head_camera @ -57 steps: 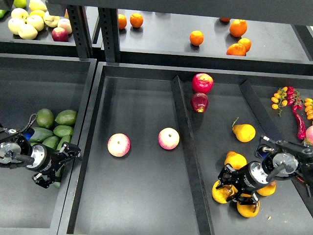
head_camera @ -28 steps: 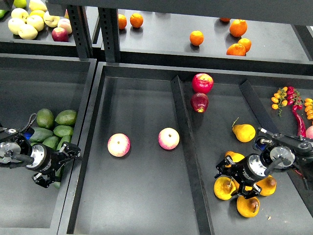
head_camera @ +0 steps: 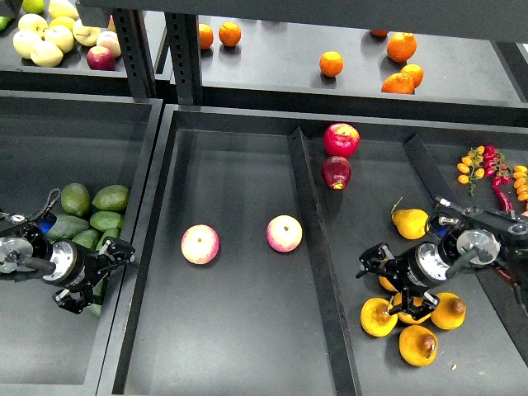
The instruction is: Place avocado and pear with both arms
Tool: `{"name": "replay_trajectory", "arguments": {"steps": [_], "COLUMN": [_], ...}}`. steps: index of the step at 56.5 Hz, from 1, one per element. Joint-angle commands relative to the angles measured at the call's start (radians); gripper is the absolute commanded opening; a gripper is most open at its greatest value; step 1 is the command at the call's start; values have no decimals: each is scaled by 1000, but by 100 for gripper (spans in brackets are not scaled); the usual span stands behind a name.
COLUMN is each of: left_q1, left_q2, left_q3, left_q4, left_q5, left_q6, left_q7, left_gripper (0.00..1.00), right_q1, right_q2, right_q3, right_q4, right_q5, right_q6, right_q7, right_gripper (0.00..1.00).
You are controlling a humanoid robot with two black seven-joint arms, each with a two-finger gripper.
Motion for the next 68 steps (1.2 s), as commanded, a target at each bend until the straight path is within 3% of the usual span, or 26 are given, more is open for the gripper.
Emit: {"name": "replay_trajectory", "arguments": {"steps": [1, 17, 32, 68], "left_q1": [6, 28, 80, 137], "left_q2": [-13, -21, -99, -237], "left_q3": [-125, -323, -542, -907], "left_q4": [-19, -20, -23, -25], "left_q5": [4, -5, -30, -130], "left_q6": [0, 0, 0, 0], "left_q7": [1, 1, 1, 1], "left_gripper": [100, 100, 100, 100], "right_q1": [-5, -9, -80, -199], "right_q2": [-31, -34, -37, 14], "right_q3": [109, 309, 543, 972], "right_q4": [-8, -98, -160, -240], "right_q5": [-5, -7, -8, -8], "right_q6": [0, 0, 0, 0], "right_q7": [0, 0, 0, 0], "right_gripper": [100, 100, 100, 100]}}
